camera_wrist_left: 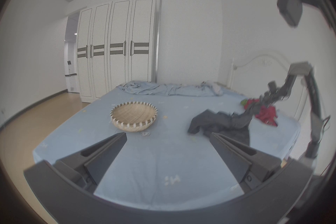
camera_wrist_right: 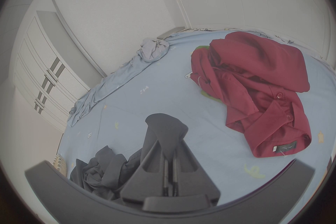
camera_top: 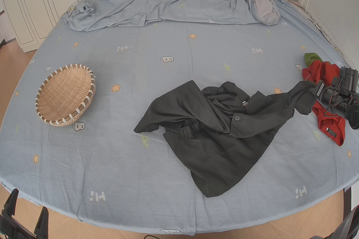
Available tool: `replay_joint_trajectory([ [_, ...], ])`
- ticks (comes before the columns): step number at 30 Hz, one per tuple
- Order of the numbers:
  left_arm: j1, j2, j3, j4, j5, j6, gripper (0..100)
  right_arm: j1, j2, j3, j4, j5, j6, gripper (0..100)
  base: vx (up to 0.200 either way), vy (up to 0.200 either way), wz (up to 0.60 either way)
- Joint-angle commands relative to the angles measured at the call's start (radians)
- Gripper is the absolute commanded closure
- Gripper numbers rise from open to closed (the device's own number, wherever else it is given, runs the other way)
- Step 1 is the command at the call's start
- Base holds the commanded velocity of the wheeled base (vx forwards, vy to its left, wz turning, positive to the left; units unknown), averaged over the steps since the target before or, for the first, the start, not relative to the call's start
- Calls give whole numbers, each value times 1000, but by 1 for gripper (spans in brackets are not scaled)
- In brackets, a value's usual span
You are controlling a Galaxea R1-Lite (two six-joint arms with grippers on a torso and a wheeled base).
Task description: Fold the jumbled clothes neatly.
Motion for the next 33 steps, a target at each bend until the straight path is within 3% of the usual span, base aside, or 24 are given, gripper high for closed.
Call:
replay_joint_trajectory([
  [1,-44,84,-250,-16,-103,-149,0,1,-2,1,0,0,0,100,0,0,0],
  [3,-71,164,-375,1,-128,-259,0,10,-2,3,0,0,0,100,0,0,0],
  [5,-94,238,-424,13,-154,-278,0,21,-5,4,0,-1,0,100,0,0,0],
  [11,-173,512,-358,9,-309,-328,0,30,-1,13,0,2,0,100,0,0,0],
  [16,-268,784,-404,1,-407,-534,0,38,-4,13,0,2,0,100,0,0,0],
  [18,-313,885,-427,1,-413,-575,0,43,-5,13,0,2,0,100,0,0,0],
  [26,-500,1183,-457,-36,-410,-597,0,47,4,23,0,5,0,100,0,0,0],
  [29,-534,1264,-477,-114,-422,-698,0,50,4,23,0,5,0,100,0,0,0],
  [30,-568,1315,-491,-177,-434,-793,0,50,4,24,0,5,0,100,0,0,0],
  [33,-626,1381,-494,-301,-448,-937,0,52,6,24,0,5,0,100,0,0,0],
])
